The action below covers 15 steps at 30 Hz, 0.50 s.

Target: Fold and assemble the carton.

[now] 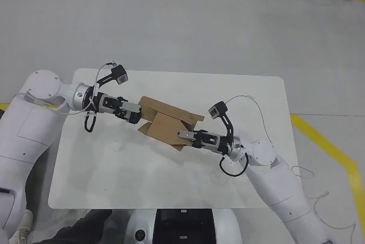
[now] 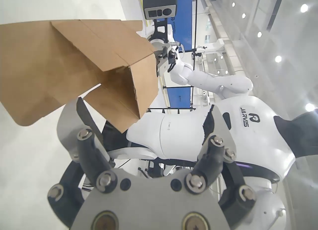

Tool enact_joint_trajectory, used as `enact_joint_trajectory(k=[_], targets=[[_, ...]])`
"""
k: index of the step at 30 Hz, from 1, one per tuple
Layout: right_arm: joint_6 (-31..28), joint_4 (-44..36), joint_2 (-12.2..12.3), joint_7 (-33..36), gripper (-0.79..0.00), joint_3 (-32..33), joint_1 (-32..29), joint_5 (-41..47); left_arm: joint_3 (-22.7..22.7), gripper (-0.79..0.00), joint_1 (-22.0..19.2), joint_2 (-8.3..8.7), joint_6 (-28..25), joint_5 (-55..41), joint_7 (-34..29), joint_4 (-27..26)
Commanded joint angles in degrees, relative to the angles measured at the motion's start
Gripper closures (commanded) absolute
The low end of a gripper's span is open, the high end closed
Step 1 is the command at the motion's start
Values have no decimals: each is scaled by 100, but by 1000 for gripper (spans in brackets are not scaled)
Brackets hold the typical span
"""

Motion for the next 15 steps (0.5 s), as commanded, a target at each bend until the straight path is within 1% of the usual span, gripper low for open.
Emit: enact_joint_trajectory(k=[1, 7, 15], targets=[[-35, 12, -4, 7, 0, -35, 6, -45, 110, -785, -74, 1, -27, -47, 0, 57], [-105, 38, -14, -59, 0, -96, 15, -82, 467, -785, -250, -16, -33, -200, 0, 126], [-278, 38, -37, -215, 0, -165, 5, -72, 798, -785, -381, -57, -96, -471, 0, 311]])
